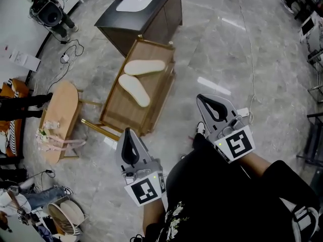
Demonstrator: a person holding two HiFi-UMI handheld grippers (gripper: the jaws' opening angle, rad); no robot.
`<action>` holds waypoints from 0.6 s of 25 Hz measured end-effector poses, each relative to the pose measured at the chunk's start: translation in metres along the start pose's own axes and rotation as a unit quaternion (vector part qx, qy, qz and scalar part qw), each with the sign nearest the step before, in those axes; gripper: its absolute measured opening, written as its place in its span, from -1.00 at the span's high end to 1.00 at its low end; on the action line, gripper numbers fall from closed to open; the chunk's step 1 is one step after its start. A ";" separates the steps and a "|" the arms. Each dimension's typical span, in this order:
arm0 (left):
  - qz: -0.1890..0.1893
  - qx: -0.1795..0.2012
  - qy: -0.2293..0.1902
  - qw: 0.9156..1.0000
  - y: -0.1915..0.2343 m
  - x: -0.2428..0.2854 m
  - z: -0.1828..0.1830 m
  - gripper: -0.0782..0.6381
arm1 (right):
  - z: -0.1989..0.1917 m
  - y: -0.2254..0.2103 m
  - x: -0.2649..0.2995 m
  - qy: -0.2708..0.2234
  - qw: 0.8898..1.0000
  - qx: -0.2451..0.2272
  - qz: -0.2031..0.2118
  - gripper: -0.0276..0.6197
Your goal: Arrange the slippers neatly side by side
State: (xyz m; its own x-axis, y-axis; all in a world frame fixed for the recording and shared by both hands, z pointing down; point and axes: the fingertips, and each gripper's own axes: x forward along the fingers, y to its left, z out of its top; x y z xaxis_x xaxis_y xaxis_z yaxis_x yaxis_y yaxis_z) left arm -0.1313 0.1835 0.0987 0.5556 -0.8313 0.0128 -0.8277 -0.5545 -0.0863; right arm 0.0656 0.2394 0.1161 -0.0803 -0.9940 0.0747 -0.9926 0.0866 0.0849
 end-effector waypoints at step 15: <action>0.023 -0.003 0.000 1.000 -0.049 0.066 -0.001 0.79 | -0.005 -0.081 0.030 -0.010 1.000 -0.001 0.024 0.92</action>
State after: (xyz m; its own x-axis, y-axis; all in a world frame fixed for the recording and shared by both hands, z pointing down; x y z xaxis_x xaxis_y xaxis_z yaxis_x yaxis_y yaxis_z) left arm -0.0542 0.1562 0.1047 0.5174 -0.8557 0.0097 -0.8526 -0.5164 -0.0807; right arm 0.1438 0.2027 0.1168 -0.1304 -0.9897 0.0584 -0.9873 0.1350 0.0840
